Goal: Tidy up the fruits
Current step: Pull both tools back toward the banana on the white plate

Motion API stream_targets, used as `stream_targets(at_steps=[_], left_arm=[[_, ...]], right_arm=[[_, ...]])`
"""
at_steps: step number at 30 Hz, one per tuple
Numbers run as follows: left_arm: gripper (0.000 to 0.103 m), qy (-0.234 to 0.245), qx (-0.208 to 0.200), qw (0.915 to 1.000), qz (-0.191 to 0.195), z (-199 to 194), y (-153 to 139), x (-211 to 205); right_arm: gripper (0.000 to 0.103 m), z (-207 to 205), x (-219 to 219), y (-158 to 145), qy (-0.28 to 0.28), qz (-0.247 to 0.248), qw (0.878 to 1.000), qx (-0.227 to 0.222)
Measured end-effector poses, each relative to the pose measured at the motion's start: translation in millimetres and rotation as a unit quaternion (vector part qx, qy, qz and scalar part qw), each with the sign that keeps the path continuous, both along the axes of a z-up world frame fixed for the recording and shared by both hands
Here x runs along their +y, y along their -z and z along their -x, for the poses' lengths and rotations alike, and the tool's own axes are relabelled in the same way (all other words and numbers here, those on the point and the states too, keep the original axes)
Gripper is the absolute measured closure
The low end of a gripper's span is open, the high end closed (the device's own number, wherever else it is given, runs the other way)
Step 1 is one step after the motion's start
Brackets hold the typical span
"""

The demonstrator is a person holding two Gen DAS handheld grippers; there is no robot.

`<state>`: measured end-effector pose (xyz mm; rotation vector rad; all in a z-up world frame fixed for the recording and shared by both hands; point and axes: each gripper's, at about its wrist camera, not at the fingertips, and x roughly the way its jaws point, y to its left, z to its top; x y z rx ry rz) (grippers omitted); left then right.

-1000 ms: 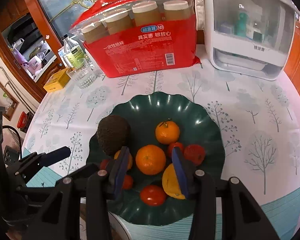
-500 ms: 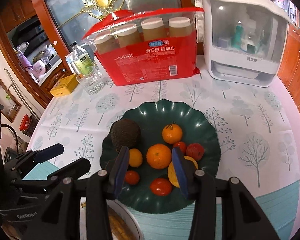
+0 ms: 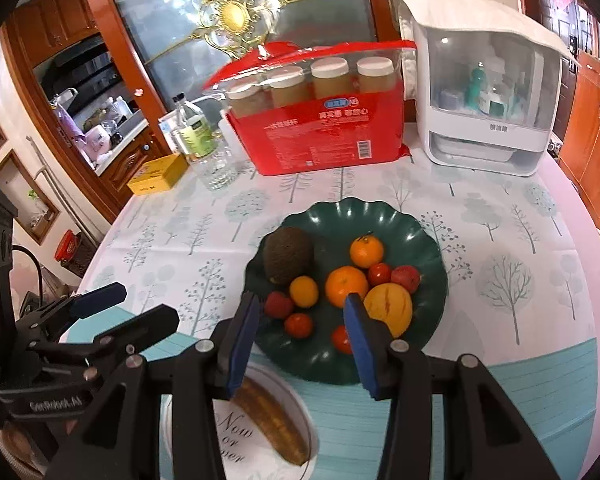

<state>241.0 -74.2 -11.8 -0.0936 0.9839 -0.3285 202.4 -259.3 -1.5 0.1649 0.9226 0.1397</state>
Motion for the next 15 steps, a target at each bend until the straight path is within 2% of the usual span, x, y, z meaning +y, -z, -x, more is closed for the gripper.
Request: stream_targets(at_steps=[9, 15], left_arm=[[0.002, -0.014, -0.028, 0.9995, -0.003, 35, -26, 28], [0.001, -0.031, -0.034, 0.9989, -0.007, 51, -31, 47]], right_arm=[[0.057, 33, 22, -16, -0.023, -0.002, 1.0, -0.018], [0.05, 48, 38, -12, -0.042, 0.019, 0.999, -0.028]])
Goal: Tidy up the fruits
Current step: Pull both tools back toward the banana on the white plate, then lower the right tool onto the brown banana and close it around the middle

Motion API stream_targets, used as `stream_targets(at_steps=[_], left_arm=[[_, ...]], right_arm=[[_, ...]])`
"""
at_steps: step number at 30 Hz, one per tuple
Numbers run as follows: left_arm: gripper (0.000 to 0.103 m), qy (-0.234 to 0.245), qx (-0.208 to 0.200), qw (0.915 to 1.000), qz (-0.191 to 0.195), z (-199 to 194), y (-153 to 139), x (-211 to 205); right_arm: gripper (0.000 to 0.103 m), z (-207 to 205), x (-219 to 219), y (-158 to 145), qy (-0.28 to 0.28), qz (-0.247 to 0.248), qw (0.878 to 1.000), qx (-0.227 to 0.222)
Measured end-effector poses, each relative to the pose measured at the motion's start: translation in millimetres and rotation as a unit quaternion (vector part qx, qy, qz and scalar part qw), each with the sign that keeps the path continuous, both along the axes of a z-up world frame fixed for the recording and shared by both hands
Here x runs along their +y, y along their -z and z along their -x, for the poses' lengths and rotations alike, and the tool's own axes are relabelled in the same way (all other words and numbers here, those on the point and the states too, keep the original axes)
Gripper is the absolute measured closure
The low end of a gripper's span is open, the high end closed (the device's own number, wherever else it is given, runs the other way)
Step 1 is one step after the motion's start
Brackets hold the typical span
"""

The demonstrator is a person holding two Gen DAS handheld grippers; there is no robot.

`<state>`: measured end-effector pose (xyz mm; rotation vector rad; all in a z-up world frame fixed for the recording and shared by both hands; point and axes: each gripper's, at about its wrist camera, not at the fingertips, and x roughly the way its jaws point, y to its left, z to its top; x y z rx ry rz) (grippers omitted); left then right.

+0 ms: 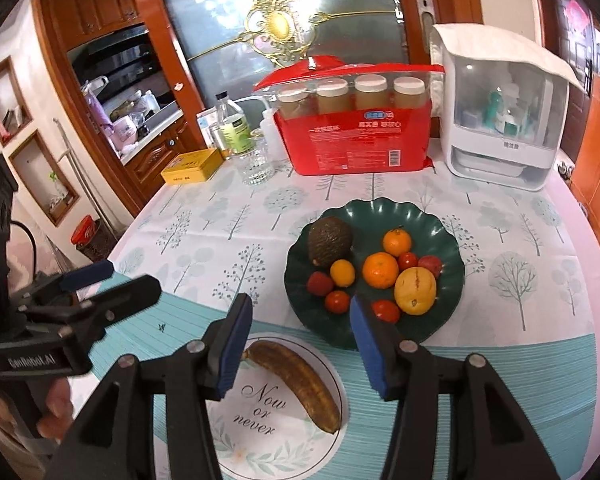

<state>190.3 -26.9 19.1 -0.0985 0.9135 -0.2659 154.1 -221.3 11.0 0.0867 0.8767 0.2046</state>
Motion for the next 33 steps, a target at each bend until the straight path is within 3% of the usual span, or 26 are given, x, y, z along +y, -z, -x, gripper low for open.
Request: stream_targets(at_steps=[13, 33], left_arm=[[0.001, -0.024, 0.008, 0.9991, -0.035, 18, 35, 16], [0.001, -0.02, 0.099, 0.9942, -0.037, -5, 128, 10]], right_arm=[[0.048, 21, 21, 44, -0.029, 0.028, 0.999, 0.029], [0.048, -5, 26, 136, -0.042, 0.086, 0.99, 0.108]])
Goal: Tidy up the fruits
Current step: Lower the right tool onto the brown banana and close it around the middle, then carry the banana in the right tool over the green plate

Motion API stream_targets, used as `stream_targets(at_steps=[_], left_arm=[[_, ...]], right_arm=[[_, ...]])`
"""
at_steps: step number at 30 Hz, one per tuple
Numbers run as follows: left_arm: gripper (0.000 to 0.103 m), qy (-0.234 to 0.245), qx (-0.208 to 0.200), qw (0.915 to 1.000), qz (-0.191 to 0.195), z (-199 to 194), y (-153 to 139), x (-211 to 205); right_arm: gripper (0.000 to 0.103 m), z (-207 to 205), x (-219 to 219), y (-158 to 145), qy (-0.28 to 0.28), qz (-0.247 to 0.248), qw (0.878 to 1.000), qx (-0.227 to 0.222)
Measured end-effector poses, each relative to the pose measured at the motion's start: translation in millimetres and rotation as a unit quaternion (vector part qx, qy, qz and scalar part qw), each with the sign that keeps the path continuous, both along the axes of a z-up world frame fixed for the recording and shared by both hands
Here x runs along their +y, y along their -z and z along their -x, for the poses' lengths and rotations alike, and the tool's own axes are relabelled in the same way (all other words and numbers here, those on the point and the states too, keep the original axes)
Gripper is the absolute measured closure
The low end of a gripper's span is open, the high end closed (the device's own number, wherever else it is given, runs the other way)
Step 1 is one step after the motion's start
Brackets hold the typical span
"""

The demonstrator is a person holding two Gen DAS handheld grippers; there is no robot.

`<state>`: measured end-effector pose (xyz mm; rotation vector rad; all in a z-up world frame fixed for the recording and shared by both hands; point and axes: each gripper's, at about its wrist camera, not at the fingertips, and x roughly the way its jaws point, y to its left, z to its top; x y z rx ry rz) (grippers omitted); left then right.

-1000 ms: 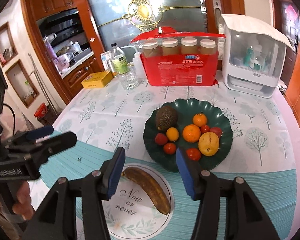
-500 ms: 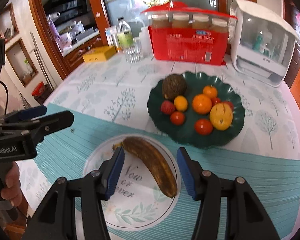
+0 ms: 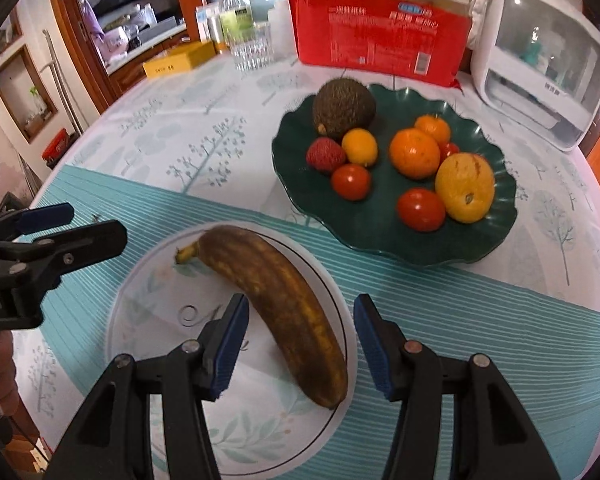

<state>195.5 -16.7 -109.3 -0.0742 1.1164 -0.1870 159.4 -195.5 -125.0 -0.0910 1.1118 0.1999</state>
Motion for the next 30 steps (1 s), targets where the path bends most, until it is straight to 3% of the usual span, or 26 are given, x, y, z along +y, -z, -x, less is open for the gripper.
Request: stream_targets(at_steps=[19, 22, 26, 30], left_arm=[[0.001, -0.006, 0.035, 0.9994, -0.002, -16, 31, 12], [0.001, -0.008, 0.039, 0.9992, -0.003, -16, 33, 14], [0.001, -0.007, 0.042, 0.9991, -0.002, -15, 34, 13], [0.001, -0.005, 0.041, 0.9991, -0.003, -11, 32, 12]], right_arm=[[0.049, -20, 26, 24, -0.072, 0.009, 0.997, 0.009], [0.053, -20, 23, 23, -0.063, -0.002, 0.998, 0.01], [0.069, -19, 18, 21, -0.043, -0.044, 0.998, 0.023], [0.069, -15, 14, 20, -0.012, -0.067, 0.997, 0.026]])
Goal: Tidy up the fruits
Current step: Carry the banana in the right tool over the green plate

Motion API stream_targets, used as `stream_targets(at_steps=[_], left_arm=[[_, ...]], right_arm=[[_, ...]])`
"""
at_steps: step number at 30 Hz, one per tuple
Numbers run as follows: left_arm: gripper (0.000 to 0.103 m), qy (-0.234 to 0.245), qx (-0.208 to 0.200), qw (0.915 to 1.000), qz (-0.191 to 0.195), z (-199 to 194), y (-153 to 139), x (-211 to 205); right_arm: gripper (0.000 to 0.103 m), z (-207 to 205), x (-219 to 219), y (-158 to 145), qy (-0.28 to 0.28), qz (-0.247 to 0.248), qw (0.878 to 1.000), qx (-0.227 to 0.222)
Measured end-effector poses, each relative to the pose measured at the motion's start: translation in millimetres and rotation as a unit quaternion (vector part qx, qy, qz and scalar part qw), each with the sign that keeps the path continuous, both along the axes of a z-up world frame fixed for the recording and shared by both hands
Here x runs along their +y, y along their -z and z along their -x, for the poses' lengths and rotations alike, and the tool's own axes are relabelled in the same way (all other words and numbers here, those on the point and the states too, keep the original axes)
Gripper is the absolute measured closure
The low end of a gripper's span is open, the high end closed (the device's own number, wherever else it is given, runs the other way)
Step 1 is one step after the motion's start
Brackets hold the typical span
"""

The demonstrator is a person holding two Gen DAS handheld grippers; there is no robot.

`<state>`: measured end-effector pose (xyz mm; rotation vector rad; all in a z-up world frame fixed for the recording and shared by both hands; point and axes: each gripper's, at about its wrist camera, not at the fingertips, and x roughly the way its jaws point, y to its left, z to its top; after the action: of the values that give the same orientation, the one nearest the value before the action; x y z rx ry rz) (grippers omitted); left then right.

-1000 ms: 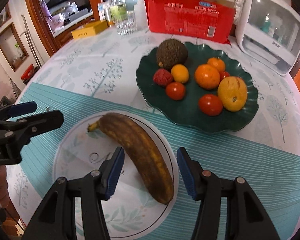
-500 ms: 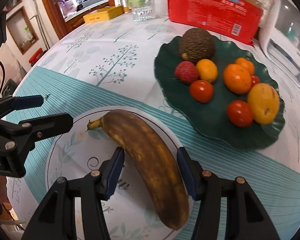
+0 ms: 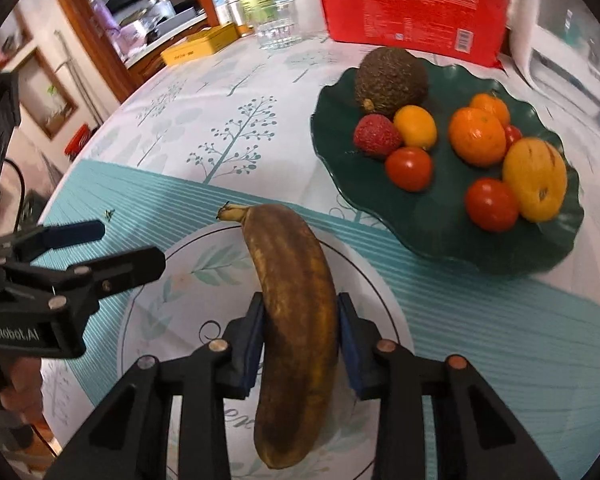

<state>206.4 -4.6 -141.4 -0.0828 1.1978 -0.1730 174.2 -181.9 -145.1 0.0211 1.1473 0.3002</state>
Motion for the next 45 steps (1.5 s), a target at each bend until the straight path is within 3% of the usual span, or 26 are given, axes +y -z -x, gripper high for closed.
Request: stream_targets(at_steps=[10, 16, 26, 32, 45], left_arm=[[0.001, 0.011, -0.004, 0.9999, 0.008, 6, -17, -10], [0.001, 0.037, -0.034, 0.9987, 0.005, -4, -49, -32], [0.001, 0.082, -0.108, 0.9907, -0.013, -53, -114, -81], [0.001, 0.104, -0.106, 0.9886, -0.02, -90, -113, -108], [0.001, 0.121, -0.041, 0.9917, -0.007, -133, -62, -132]], right_arm=[[0.069, 20, -19, -37, 0.06, -0.053, 0.996, -0.024], [0.069, 13, -42, -76, 0.098, -0.057, 0.992, -0.047], [0.069, -43, -70, -130, 0.118, 0.012, 0.988, -0.096], [0.069, -89, -87, -121, 0.108, 0.047, 0.989, -0.091], [0.069, -155, -94, -70, 0.058, 0.088, 0.994, -0.023]])
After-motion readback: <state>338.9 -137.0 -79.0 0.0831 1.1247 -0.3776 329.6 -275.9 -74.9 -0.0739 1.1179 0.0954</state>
